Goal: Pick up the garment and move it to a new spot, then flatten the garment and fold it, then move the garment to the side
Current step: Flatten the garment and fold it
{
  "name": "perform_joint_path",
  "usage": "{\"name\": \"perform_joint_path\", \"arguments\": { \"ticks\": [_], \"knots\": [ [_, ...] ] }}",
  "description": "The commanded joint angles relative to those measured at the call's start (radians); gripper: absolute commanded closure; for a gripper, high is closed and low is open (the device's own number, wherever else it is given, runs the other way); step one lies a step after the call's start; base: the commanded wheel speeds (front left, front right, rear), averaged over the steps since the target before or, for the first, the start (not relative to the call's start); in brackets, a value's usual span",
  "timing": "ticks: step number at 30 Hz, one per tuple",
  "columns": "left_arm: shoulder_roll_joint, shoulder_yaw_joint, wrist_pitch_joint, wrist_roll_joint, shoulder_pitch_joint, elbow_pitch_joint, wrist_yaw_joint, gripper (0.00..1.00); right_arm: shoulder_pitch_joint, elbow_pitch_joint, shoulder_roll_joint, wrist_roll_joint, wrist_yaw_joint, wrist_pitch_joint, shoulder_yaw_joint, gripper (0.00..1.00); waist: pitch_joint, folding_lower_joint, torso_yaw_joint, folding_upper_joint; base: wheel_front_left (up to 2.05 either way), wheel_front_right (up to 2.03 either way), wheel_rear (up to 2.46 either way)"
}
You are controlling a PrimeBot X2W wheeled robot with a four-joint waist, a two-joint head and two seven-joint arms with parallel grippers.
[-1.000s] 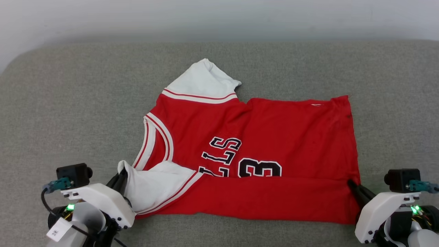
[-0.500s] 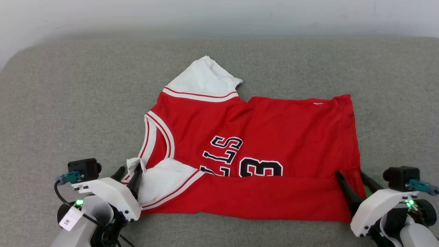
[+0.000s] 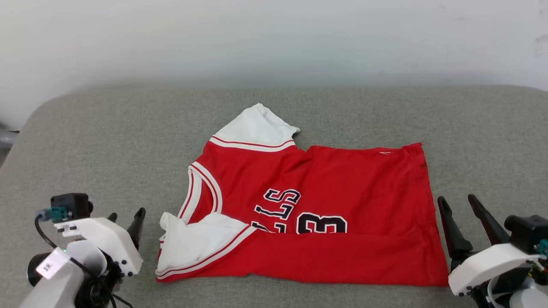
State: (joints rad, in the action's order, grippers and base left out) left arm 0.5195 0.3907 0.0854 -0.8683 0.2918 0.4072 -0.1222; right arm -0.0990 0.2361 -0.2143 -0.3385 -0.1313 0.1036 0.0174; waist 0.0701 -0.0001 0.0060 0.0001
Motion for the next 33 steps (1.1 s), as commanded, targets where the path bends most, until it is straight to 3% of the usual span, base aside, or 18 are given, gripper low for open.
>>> {"name": "perform_joint_path", "arguments": {
  "ticks": [1,6,13,20,27,28,29,30,31,33],
  "knots": [
    [0.015,0.01,0.043,-0.015,-0.014,-0.028,0.009,0.0,0.022,-0.018,0.012,0.004,0.001,-0.008,-0.008,0.0,-0.011,0.0001,-0.002,-0.0001,0.0,0.0,0.0],
    [0.088,0.024,0.273,-0.093,-0.035,-0.18,-0.003,0.0,0.068,-0.077,0.05,0.026,0.001,-0.04,-0.043,0.0,-0.021,0.0001,-0.007,-0.0001,0.0,0.0,0.0],
    [0.132,0.049,0.501,-0.175,-0.066,-0.294,-0.073,0.0,0.088,-0.126,0.086,0.035,0.001,-0.073,-0.052,0.0,0.006,0.0001,-0.031,-0.0001,0.0,0.0,0.0],
    [0.1,0.077,0.539,-0.168,-0.046,-0.233,-0.123,0.0,0.082,-0.143,0.091,0.025,0.001,-0.099,-0.06,0.0,0.063,0.0001,-0.052,-0.0001,0.0,0.0,0.0],
    [0.055,0.124,0.551,-0.165,-0.041,-0.139,-0.099,0.0,0.079,-0.134,0.091,0.012,0.001,-0.112,-0.075,0.0,0.096,0.0001,-0.064,-0.0001,0.0,0.0,0.0],
    [0.043,0.131,0.555,-0.169,-0.046,-0.131,-0.089,0.09,0.078,-0.132,0.091,0.01,0.001,-0.116,-0.078,0.0,0.098,0.0001,-0.065,-0.0001,0.0,0.0,0.0],
    [0.032,0.137,0.558,-0.176,-0.048,-0.122,-0.08,0.53,0.077,-0.131,0.09,0.007,0.001,-0.119,-0.081,0.0,0.099,0.0001,-0.065,-0.0001,0.0,0.0,0.0],
    [0.02,0.142,0.558,-0.182,-0.05,-0.115,-0.07,0.65,0.075,-0.129,0.09,0.004,0.001,-0.12,-0.086,0.0,0.1,0.0001,-0.065,-0.0001,0.0,0.0,0.0],
    [0.009,0.147,0.554,-0.185,-0.048,-0.11,-0.056,0.96,0.071,-0.128,0.09,0.001,0.001,-0.123,-0.091,0.0,0.102,0.0001,-0.064,-0.0001,0.0,0.0,0.0],
    [-0.008,0.151,0.547,-0.194,-0.044,-0.098,-0.034,1.0,0.065,-0.129,0.087,-0.007,0.001,-0.131,-0.099,0.0,0.101,0.0001,-0.062,-0.0001,0.0,0.0,0.0]
  ]
}}
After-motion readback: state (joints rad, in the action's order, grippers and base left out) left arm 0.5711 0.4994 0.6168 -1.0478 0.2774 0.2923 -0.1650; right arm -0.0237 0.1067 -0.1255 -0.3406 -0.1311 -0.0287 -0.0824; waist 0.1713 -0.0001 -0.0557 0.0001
